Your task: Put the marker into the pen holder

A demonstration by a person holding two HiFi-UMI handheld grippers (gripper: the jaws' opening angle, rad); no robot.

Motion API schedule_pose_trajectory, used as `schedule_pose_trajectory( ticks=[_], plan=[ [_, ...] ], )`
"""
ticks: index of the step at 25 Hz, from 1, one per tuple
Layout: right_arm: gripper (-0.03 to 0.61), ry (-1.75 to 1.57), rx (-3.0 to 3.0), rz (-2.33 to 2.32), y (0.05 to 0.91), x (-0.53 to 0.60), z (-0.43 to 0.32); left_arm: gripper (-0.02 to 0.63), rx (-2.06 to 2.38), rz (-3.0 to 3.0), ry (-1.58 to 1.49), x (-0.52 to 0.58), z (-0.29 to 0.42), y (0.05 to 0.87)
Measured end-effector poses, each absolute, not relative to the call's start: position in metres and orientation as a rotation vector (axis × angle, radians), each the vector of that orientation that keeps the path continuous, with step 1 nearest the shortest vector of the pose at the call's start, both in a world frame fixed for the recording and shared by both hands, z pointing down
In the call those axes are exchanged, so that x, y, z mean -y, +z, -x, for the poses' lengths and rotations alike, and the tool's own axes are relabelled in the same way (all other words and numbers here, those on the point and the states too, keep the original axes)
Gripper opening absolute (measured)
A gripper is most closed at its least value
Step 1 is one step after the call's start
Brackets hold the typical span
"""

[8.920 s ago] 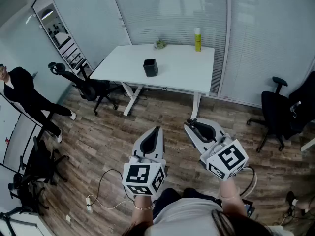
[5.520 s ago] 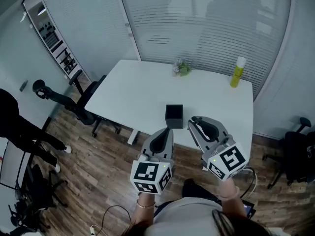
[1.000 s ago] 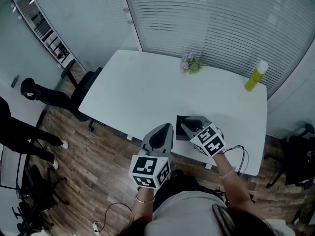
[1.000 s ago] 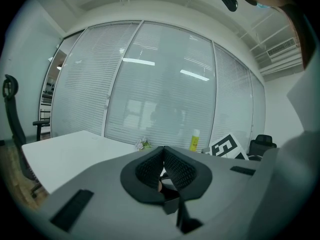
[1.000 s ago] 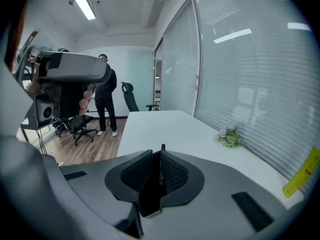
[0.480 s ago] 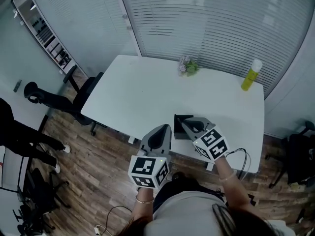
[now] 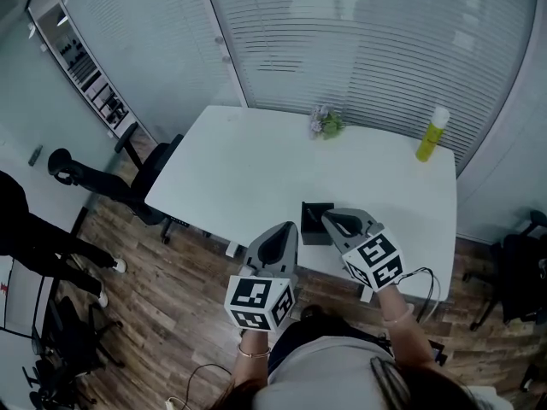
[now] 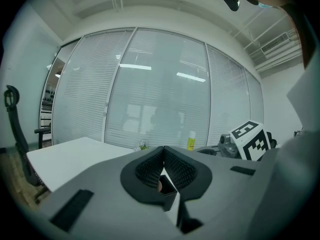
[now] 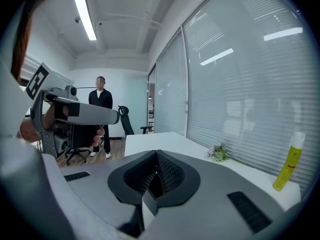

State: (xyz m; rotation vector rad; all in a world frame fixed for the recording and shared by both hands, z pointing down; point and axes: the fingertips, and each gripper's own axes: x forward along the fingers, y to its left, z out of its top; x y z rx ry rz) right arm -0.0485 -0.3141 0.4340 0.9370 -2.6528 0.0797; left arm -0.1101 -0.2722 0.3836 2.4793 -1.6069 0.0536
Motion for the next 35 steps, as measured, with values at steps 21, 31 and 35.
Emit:
schedule_pose_trajectory(
  ticks=[21,31,35],
  plan=[
    [0.028,0.013,2.745,-1.083,0.378,0.284,0.023,0.018,1.641,-2.487,0.039,0.258,0.110,0.375],
    [0.028,0.012,2.742,-1.137,0.371,0.282,0.018,0.018,1.634,-2.489,0.042,0.260,0.109,0.373],
    [0.028,0.012,2.735,-1.143,0.372,0.284,0.016,0.018,1.628,-2.492,0.044,0.262,0.107,0.374]
  ],
)
